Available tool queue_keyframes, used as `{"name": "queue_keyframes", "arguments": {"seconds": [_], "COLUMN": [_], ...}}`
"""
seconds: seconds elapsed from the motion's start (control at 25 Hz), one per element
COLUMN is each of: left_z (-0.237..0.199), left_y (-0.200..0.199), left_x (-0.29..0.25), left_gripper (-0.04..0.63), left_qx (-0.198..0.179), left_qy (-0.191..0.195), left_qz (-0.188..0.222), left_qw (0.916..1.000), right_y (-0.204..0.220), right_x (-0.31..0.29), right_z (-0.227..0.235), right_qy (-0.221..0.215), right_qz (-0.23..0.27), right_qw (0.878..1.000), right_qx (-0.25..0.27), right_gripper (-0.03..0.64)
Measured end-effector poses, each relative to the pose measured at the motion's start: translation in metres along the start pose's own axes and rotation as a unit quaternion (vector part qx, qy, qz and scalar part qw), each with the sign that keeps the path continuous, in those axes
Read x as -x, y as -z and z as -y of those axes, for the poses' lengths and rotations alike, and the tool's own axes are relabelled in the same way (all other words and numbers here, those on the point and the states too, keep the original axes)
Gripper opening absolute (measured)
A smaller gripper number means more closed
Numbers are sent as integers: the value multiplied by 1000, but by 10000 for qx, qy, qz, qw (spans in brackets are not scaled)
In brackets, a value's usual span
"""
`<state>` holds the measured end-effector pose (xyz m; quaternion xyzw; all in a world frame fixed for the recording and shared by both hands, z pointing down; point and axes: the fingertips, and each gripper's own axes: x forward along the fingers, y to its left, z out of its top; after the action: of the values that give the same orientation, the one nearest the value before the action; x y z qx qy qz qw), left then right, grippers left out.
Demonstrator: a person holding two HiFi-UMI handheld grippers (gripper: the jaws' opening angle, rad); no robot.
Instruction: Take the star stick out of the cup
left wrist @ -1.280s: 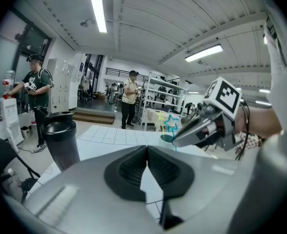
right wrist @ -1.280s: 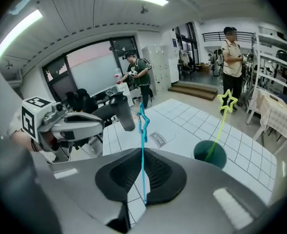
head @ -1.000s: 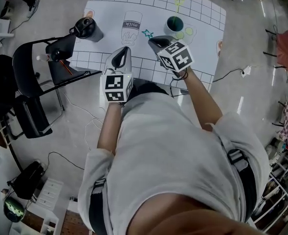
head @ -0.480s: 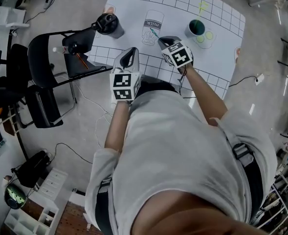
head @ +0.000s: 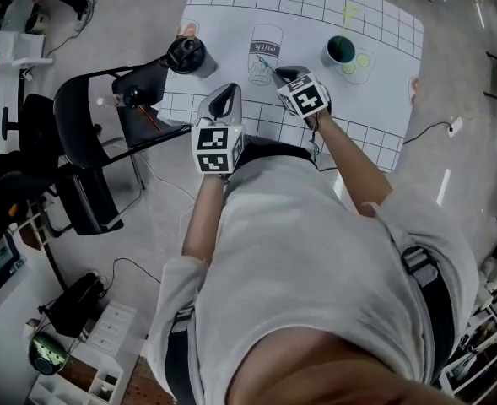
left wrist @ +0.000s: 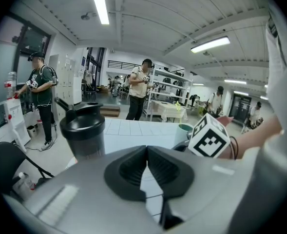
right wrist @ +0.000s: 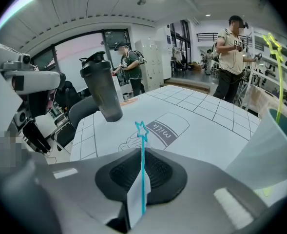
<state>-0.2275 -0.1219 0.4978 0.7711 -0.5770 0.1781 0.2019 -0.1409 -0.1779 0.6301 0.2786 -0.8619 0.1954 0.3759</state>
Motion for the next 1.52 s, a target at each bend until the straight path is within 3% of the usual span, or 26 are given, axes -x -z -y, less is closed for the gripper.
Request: {"name": "queue_keyframes", "arguments": {"seconds": [0.2,0.36,0.56,0.72,1.2,1.28,1.36,1.52], "left_z": [17,30,49,65,55,53,53,60], "left_y": [-5,-10,-26,-38,-44,-42,-39,-32], "left_x": [-20,-34,-50,-56,-37,-34,-33,-33], "left_gripper": [3,3,3,3,3,3,3,3], "left_qx": [-129,-181,-204,-218,-41,0,40,67], "left_qy": [285,460,635,711,247,191,157,207], "left_qz": [-86,-89,57,197,372,367,341,256], "left_qw": [9995,9987,9978,9970,9990,9991,9993,9994], "right_y": [2,-21,-57,-61,-52,-50,-53,-60], "right_x": [4,39,122,159,131,126,126,133], "right_z": [10,26,78,126,176,177,177,173], "right_qy": [33,340,1479,2130,2093,2030,1952,1858], "right_qz": [147,830,1918,2083,1533,1482,1515,1727], "right_qw": [9997,9959,9702,9541,9642,9661,9672,9659], "right_qx": [-178,-133,-85,-304,-550,-593,-593,-518], "right_gripper": [28,49,92,100,109,92,31,18]}}
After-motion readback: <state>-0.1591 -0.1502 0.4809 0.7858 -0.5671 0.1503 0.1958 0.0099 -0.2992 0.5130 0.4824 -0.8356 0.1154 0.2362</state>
